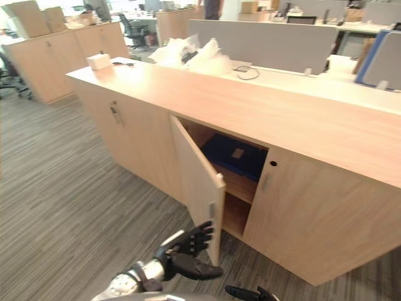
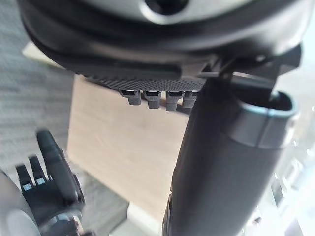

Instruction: Walk over to the cabinet, pick up the folder, carry it to the office cabinet, place the folder inside the office cabinet, then close the office cabinet door

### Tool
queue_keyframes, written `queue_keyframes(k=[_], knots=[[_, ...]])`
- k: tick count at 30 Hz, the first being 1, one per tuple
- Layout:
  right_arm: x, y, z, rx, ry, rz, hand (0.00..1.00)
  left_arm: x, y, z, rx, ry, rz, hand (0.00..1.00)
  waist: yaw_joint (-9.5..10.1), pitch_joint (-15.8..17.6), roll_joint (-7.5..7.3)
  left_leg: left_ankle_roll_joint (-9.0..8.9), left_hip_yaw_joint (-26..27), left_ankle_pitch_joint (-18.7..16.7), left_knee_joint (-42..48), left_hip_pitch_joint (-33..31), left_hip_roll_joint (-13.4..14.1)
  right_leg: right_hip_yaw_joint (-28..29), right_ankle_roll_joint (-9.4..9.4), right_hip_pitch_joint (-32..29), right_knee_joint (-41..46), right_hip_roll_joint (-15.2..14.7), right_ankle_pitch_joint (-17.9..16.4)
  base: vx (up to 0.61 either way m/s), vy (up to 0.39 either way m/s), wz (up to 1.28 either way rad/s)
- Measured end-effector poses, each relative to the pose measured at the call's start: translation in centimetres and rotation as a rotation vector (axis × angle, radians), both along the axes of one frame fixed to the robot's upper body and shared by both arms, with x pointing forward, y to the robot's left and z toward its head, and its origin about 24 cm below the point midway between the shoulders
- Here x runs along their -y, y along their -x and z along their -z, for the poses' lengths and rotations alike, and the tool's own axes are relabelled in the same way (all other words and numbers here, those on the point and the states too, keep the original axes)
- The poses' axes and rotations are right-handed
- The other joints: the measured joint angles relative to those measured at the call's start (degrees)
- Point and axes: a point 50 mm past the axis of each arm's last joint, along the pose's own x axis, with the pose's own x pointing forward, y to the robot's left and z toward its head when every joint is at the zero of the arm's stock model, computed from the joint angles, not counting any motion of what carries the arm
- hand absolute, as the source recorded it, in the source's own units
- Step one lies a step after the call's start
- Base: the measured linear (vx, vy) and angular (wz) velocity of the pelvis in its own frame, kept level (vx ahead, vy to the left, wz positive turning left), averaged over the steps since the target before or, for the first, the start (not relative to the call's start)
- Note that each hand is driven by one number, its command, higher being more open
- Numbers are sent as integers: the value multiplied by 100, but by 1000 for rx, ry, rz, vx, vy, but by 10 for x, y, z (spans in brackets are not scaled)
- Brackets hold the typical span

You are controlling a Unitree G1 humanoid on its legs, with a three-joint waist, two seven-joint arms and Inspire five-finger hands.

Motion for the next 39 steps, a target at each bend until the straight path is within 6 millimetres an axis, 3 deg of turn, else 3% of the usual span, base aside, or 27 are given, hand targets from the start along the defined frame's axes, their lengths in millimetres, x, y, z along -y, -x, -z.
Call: queue_keyframes(k=[4,8,10,12,14,18,20,21,22,26,28,32,39], knots=[[2,-2,-1,-2,15,-6,100,-3,-10,-1,28,-5,-27,100,-62,74,1,-39,11,-28,11,185,49,-4,-29,279,-232,92,65,27,-51,-4],[1,-3,-1,0,15,3,100,-30,-15,25,-33,-128,-192,100,-67,80,47,-131,20,-100,69,187,161,0,-113,312,-246,199,-16,25,-71,-2],[0,-3,0,4,7,45,100,-45,-12,41,-92,-208,-273,100,-73,140,6,-179,40,-385,585,-9,262,34,-156,340,-242,245,-57,36,-77,-11],[4,-2,-1,11,14,103,100,-65,-4,59,-168,-300,-360,100,-60,299,47,-236,129,-940,1609,-286,541,175,-228,432,-178,385,-145,59,-82,-32],[8,-2,-2,16,31,149,100,-77,2,69,-217,-358,-426,100,-63,402,80,-256,105,-1179,2235,-471,709,307,-278,454,-89,485,-211,53,-48,-37],[20,1,-3,13,68,195,100,-85,8,78,-264,-418,-536,100,3,666,130,-275,-1093,-1217,3201,-814,546,661,-286,442,78,470,-244,27,4,-45],[29,2,-5,11,97,216,100,-85,22,88,-325,-436,-551,100,68,720,353,-493,-2468,-1558,2777,-579,239,1101,-274,325,252,502,-253,29,164,-99],[31,3,-6,15,97,238,100,-85,26,91,-346,-439,-558,100,56,730,409,-495,-2677,-1530,2540,-470,236,1198,-246,293,312,533,-271,-3,218,-83],[32,4,-6,18,97,264,100,-88,35,97,-393,-459,-571,100,27,709,464,-436,-2732,-1582,2289,-263,286,1321,-187,249,393,564,-324,-6,185,-53],[26,26,-3,-16,93,284,100,-104,45,107,-481,-486,-688,100,7,579,227,-256,-2492,-1461,1967,-90,101,1443,-67,251,415,286,-338,-13,191,-21],[22,32,-2,-31,86,289,100,-109,51,111,-512,-514,-713,100,9,491,188,-216,-2376,-1325,1648,62,74,1542,-25,240,356,244,-313,47,44,-23],[25,44,-2,-53,91,324,100,-112,60,116,-578,-530,-784,100,-29,379,219,-194,-2333,-1111,1166,268,58,1560,16,258,198,180,-272,72,7,-7],[26,44,-2,-53,84,346,100,-110,66,118,-631,-508,-880,100,-24,384,233,-218,-2267,-1102,999,525,144,1546,14,420,95,220,-267,57,-13,-3]])
